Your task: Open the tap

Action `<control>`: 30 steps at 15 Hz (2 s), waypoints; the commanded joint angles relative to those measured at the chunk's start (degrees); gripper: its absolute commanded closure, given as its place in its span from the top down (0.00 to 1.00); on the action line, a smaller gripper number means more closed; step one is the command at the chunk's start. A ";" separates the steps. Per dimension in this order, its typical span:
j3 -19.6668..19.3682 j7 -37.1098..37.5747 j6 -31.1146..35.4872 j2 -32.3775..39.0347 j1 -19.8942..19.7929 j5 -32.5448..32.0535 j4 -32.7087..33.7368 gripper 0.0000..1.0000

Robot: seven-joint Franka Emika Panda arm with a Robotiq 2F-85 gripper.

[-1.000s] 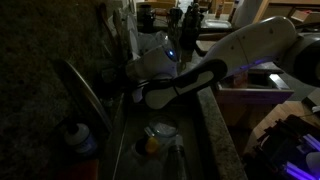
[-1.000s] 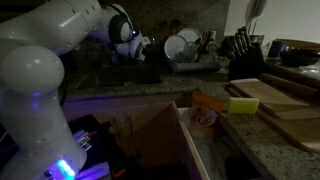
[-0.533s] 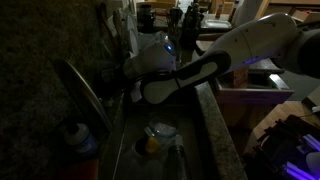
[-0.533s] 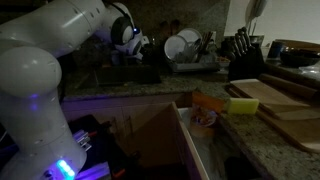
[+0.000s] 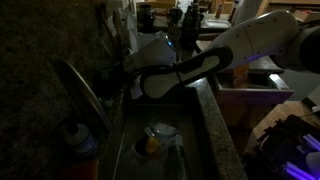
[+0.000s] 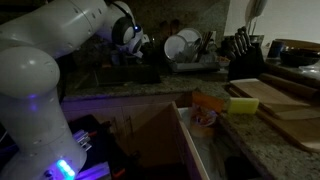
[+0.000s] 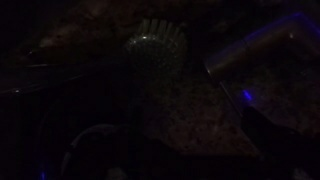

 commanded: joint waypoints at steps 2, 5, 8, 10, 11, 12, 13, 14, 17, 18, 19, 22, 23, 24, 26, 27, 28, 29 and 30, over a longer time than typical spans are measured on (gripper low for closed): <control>0.70 -1.75 4.22 -0.83 -0.12 -2.05 -1.50 1.00; -0.87 -0.83 8.26 -0.60 0.90 -3.39 -0.64 1.00; -0.52 -0.75 10.83 -0.20 0.90 -4.08 -0.26 1.00; 0.21 -0.89 11.39 -0.06 0.70 -4.39 -0.27 1.00; 0.68 -1.12 11.47 0.07 0.71 -4.63 -0.16 1.00; 1.86 -1.17 10.72 0.15 0.39 -4.68 -0.18 1.00; 4.62 -1.43 9.51 0.40 -0.74 -4.75 -0.61 1.00; 5.49 -0.96 8.23 0.17 -0.93 -4.32 -0.95 1.00; 1.54 2.17 5.87 -1.76 0.86 -2.58 -1.85 1.00; -0.13 3.31 5.31 -2.34 1.25 -2.33 -2.34 1.00; 0.02 3.34 4.95 -2.18 0.79 -2.64 -2.83 1.00; -5.38 5.82 5.01 -3.06 1.97 -2.73 -4.18 1.00; -5.68 5.96 5.19 -2.79 1.85 -2.92 -4.39 1.00; -6.88 6.51 5.45 -2.94 2.38 -2.93 -4.74 1.00; -7.27 6.19 5.98 -2.78 2.56 -3.40 -5.19 1.00; -7.81 6.04 6.81 -2.65 2.91 -3.64 -5.18 1.00; -8.17 5.86 7.59 -2.58 3.14 -3.85 -5.24 1.00; -7.67 5.50 7.39 -2.62 2.88 -4.02 -5.53 1.00; -8.30 6.04 6.87 -2.96 3.25 -3.83 -5.78 1.00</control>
